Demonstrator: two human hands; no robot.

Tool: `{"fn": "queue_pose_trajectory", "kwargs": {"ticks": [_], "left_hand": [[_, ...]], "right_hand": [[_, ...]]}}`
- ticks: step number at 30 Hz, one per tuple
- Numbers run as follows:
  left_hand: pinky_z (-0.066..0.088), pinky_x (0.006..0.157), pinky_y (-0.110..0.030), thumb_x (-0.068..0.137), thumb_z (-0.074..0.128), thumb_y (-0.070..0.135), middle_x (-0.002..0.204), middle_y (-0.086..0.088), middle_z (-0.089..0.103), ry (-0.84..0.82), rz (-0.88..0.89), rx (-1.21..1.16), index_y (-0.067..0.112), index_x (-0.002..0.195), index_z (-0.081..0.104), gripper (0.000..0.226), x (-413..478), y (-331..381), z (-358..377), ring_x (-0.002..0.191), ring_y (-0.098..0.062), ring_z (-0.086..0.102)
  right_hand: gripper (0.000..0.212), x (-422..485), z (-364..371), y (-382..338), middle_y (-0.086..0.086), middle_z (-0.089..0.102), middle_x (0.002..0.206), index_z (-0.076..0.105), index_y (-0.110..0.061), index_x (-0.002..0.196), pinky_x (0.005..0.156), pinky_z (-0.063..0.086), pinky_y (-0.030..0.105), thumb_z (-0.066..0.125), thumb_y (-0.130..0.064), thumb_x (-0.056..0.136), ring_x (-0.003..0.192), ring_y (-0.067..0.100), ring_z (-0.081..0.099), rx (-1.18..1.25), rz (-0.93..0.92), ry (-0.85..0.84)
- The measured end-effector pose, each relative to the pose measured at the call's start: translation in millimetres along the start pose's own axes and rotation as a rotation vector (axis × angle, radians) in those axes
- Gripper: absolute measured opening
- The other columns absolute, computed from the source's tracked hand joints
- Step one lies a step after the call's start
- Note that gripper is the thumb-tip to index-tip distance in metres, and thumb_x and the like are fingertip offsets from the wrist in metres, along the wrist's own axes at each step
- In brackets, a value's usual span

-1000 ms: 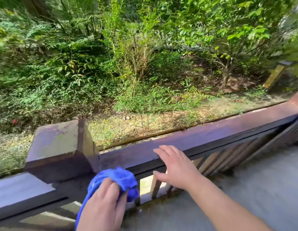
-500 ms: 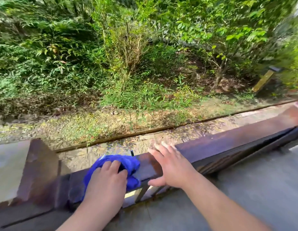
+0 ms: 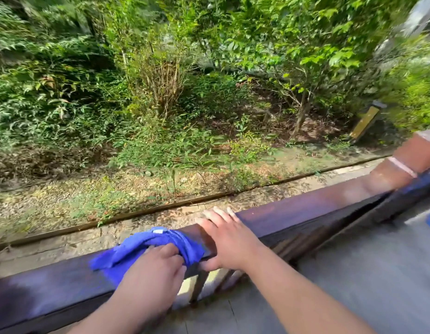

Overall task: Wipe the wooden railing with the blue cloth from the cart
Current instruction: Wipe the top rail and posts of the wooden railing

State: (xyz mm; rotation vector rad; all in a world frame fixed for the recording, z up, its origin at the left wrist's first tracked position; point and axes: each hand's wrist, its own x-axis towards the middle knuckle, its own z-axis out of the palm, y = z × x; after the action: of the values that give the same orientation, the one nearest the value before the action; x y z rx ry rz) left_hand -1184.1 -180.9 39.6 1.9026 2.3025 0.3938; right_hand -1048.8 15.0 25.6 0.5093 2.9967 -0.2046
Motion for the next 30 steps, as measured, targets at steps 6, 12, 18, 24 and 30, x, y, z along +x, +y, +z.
{"fn": "queue_pose_trajectory", "kwargs": {"ticks": [6,12,18,24,30], "left_hand": [[0.044,0.088,-0.038,0.096,0.037,0.039,0.094,0.003,0.06,-0.027,-0.09,0.057,0.024,0.082,0.061,0.031,72.3,77.1,17.9,0.094,-0.022,0.056],[0.042,0.09,-0.04,0.095,0.035,0.038,0.1,-0.003,0.061,-0.107,-0.024,0.098,0.02,0.09,0.064,0.035,136.7,140.7,36.3,0.099,-0.026,0.053],[0.045,0.088,-0.044,0.09,0.041,0.037,0.094,-0.006,0.061,-0.146,-0.027,0.051,0.015,0.085,0.065,0.034,177.8,159.5,39.9,0.095,-0.027,0.052],[0.049,0.069,-0.041,0.076,0.059,0.043,0.1,-0.002,0.049,0.059,-0.139,0.003,0.023,0.097,0.056,0.029,153.9,144.1,50.0,0.089,-0.025,0.048],[0.052,0.073,-0.042,0.078,0.063,0.051,0.104,-0.001,0.052,0.077,-0.146,0.096,0.029,0.092,0.067,0.026,145.7,125.1,60.1,0.09,-0.027,0.046]], "right_hand": [[0.117,-37.8,-10.0,99.3,0.007,0.034,0.16,0.021,-0.028,0.158,0.125,0.017,0.054,0.057,-0.089,0.064,0.151,0.033,0.022,-0.005,0.008,-0.01],[0.116,-57.8,-13.1,158.8,0.007,0.031,0.162,0.023,-0.026,0.156,0.124,0.019,0.053,0.053,-0.084,0.059,0.151,0.033,0.023,0.026,-0.015,-0.002],[0.115,-57.8,-8.2,179.2,0.008,0.033,0.161,0.031,-0.022,0.155,0.124,0.02,0.052,0.076,-0.068,0.059,0.149,0.034,0.027,0.006,-0.007,0.01],[0.115,-55.0,1.2,165.5,0.001,0.043,0.145,0.03,-0.027,0.153,0.125,0.014,0.055,0.078,-0.066,0.056,0.145,0.029,0.032,-0.008,0.091,0.066],[0.121,-53.5,0.4,162.1,0.002,0.042,0.144,0.027,-0.026,0.15,0.126,0.013,0.056,0.087,-0.064,0.052,0.141,0.029,0.034,-0.034,0.128,0.031]]}}
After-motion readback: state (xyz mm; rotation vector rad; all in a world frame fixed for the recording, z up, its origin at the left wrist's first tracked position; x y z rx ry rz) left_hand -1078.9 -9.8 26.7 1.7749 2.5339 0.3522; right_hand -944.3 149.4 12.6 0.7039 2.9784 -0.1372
